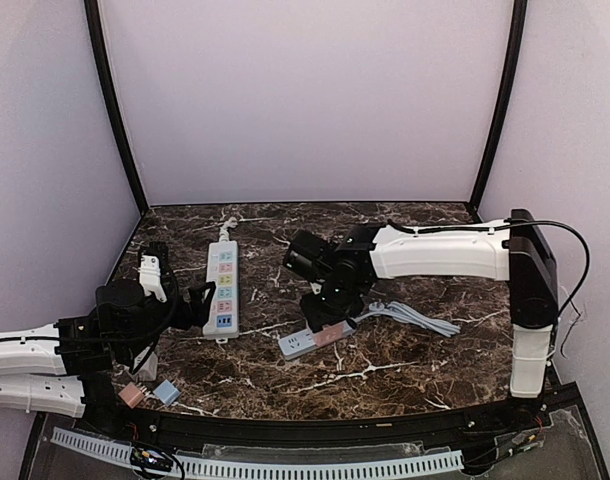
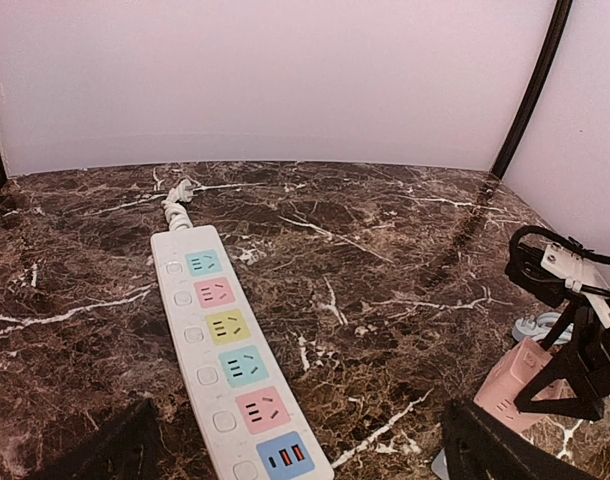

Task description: Insert the plug

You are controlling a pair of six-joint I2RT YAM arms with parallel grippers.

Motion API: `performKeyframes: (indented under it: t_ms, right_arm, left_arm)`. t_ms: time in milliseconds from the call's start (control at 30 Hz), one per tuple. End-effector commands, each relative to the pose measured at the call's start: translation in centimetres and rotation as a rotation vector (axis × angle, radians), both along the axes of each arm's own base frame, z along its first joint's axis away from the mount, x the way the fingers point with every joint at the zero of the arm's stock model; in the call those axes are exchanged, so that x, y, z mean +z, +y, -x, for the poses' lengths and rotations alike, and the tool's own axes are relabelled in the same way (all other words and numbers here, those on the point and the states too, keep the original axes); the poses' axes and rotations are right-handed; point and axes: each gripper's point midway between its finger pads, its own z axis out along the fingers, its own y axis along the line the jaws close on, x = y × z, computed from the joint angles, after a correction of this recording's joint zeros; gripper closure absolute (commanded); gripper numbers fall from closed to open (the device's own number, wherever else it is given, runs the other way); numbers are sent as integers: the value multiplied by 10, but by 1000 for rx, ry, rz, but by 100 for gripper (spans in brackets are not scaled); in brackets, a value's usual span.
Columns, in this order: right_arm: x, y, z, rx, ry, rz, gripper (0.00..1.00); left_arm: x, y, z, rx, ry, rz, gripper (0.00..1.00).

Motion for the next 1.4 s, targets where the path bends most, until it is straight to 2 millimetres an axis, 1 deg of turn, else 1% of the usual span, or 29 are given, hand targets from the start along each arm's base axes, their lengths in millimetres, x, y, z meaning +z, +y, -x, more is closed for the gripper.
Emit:
performKeyframes:
  t_ms: [0, 300, 433, 600, 700, 833, 967, 1100, 1167, 1300, 1367]
  right_arm:
    - [-60, -66, -3, -76, 47, 263, 84]
    - [-54, -99, -18, -131, 25, 308, 84]
    - [-43, -108, -24, -149, 5, 311, 84]
    - [-25, -124, -31, -174, -32, 340, 84]
    - [-20, -127, -33, -184, -39, 336, 83]
    - [-30, -125, -30, -173, -19, 338, 82]
    - [-39, -122, -29, -158, -3, 332, 75]
    - [-36, -113, -30, -140, 1, 294, 70]
    - [-33, -106, -32, -127, 3, 266, 66]
    - [-26, -96, -32, -109, 4, 214, 50]
    - [-22, -94, -33, -105, -1, 197, 40]
  left_arm:
    - [-6, 2, 2, -5, 4, -10, 1]
    - [-7, 2, 1, -4, 4, -11, 1]
    - [-7, 1, 1, -5, 5, -11, 1]
    - [-7, 1, 1, -6, 5, -10, 1]
    - [-7, 1, 1, -7, 5, -10, 1]
    - [-7, 1, 1, -7, 5, -8, 1]
    - [-8, 1, 1, -4, 4, -11, 1]
    - [-8, 1, 0, 2, 3, -16, 1]
    - [-9, 1, 0, 2, 4, -20, 1]
    - [-9, 1, -1, 2, 4, -22, 1]
    - [-9, 1, 0, 1, 4, -21, 1]
